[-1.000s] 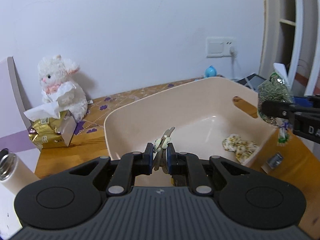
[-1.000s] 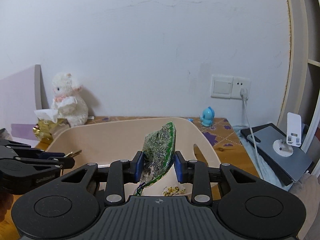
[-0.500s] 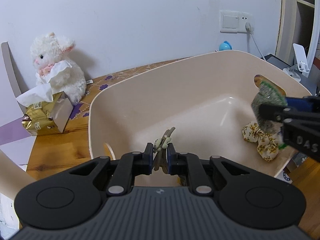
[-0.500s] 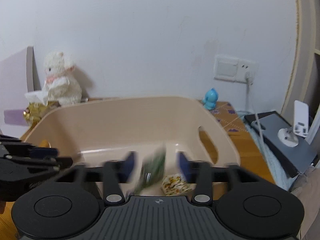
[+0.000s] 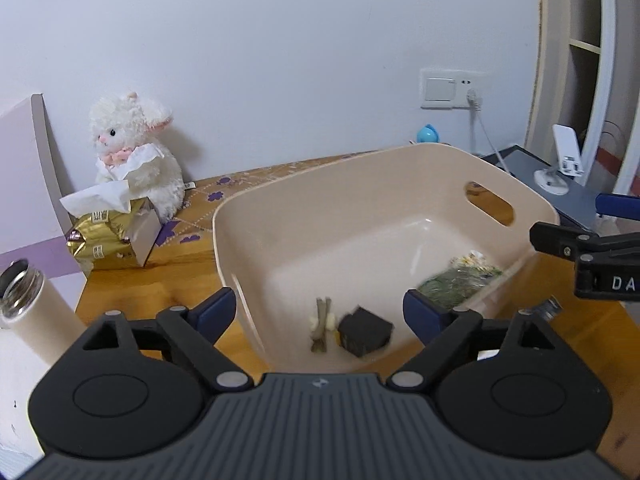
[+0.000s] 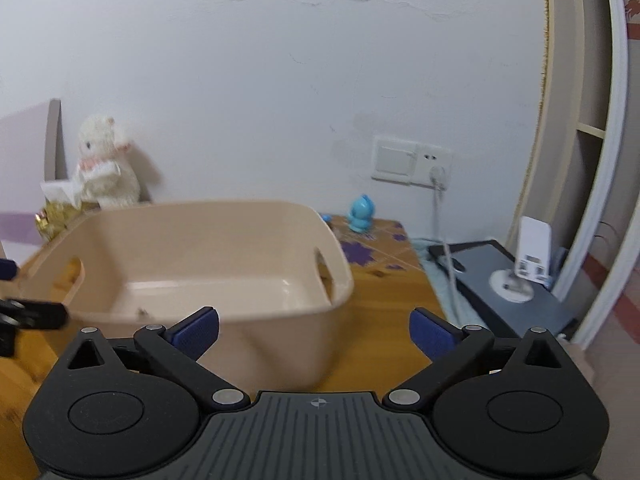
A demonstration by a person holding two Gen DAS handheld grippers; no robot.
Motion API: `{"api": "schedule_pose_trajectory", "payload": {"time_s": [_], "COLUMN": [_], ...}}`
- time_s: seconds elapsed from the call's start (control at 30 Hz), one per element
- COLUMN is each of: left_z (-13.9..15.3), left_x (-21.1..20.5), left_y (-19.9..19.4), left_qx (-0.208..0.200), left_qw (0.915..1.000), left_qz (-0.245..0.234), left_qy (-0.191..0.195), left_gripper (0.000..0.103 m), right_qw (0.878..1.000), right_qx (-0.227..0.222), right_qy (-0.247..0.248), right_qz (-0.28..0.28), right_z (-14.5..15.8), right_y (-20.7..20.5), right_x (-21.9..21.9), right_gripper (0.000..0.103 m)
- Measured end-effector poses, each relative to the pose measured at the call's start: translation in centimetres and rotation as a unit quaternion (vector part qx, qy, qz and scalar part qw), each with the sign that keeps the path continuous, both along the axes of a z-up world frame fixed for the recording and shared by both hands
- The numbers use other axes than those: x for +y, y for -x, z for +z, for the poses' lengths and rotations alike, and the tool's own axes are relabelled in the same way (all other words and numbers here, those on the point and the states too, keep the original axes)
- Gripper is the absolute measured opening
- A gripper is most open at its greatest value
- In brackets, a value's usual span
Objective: Organize objects
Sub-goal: 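Grasp orange soft toy with left tool while right tool grasps tissue pack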
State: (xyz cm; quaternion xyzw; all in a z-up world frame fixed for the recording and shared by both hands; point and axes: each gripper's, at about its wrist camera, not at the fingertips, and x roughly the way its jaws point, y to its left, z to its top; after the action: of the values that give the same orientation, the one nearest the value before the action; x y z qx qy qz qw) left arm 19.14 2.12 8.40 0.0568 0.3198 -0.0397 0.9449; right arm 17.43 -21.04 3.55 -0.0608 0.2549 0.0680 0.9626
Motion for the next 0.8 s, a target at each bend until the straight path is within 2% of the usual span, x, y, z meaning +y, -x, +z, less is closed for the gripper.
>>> {"api": "schedule_pose_trajectory", "payload": {"time_s": [0.2,0.47,0.63,0.8], "left_z": [-0.9,-4.3,-6.2,-7.1], "left_x": [-0.4,-1.3,-2.0,-1.2], "left_y": [2.9,4.4,5.3,6.2], "left_qx": [0.018,0.066,0.087,0.101], "left_qw": [0.9997,0.9969,0.9957,0.9945], "left_qz": [-0.009,-0.003,-0.013,-0.014], "left_qy": [0.014,0.043,0.029,0.021], "left_gripper": [0.091,0.091,0.091,0.091], "right_qw": [0.999,0.997,0.995,0.993], "right_qx": [0.028,0.069,0.091,0.106], "right_qy": [0.041,0.038,0.026,0.018], "right_qz": [-0.012,-0.008,0.012,0.048], "right_z": [-2.3,-5.4,-6.8,-7.4], "right_y": [0.7,2.2,4.0,5.6], "right_x": [-1.8,-2.9,-2.0,0.0], "right_gripper": [0.103,0.103,0.103,0.103]}}
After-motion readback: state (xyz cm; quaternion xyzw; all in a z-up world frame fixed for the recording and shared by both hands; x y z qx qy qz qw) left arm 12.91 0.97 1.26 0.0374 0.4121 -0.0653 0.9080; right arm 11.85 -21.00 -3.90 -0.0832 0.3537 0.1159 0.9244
